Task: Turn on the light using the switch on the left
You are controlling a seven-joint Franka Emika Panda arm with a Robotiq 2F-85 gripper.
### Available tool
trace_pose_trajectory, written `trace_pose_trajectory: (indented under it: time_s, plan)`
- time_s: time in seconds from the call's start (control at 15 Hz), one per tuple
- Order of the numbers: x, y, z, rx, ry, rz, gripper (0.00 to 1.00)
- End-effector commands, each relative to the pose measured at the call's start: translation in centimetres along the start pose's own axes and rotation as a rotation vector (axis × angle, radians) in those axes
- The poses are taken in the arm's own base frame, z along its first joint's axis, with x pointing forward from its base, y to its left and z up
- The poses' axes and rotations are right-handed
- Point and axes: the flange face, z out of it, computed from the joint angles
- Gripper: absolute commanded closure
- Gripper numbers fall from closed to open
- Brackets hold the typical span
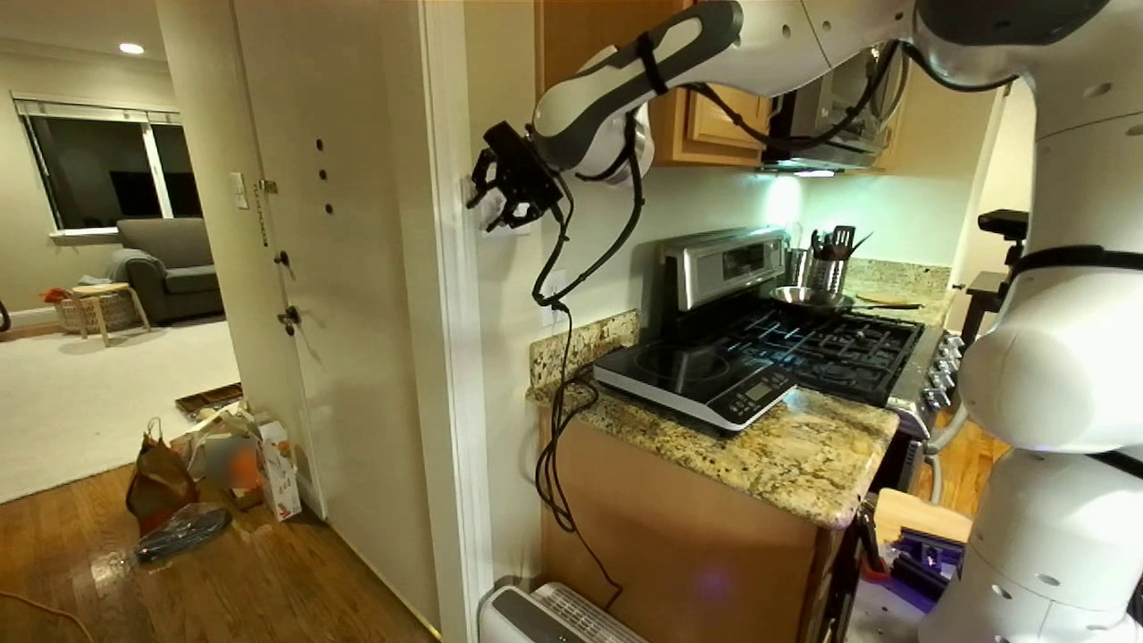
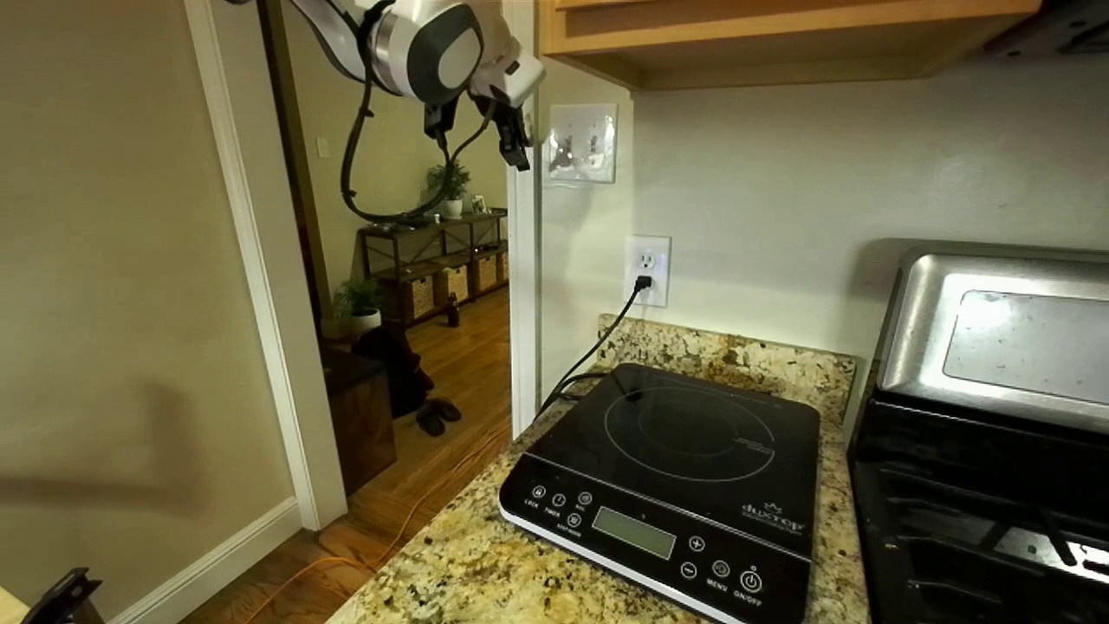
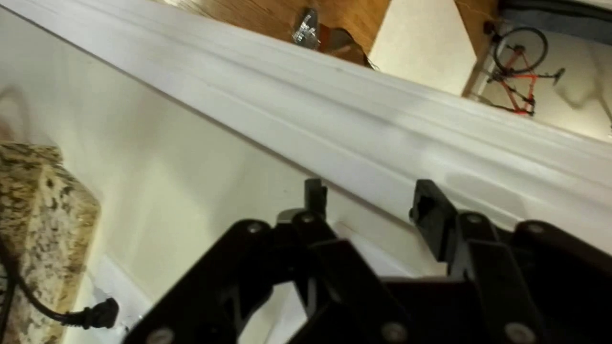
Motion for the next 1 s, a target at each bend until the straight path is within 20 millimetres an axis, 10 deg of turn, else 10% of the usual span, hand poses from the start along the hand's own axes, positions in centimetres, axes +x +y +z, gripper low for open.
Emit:
trace_pose_trajectory:
  time_s: [0.0, 0.27, 0.93]
  plan:
    - [-1.5, 1.1, -2.6, -0.188, -0.077, -0.034, 0.18]
    - [-2.2, 2.1, -5.8, -0.386, -0.147, -0.078, 0.0]
    - [-8.8, 7.2, -5.9, -0.764, -0.223, -0.248, 0.0]
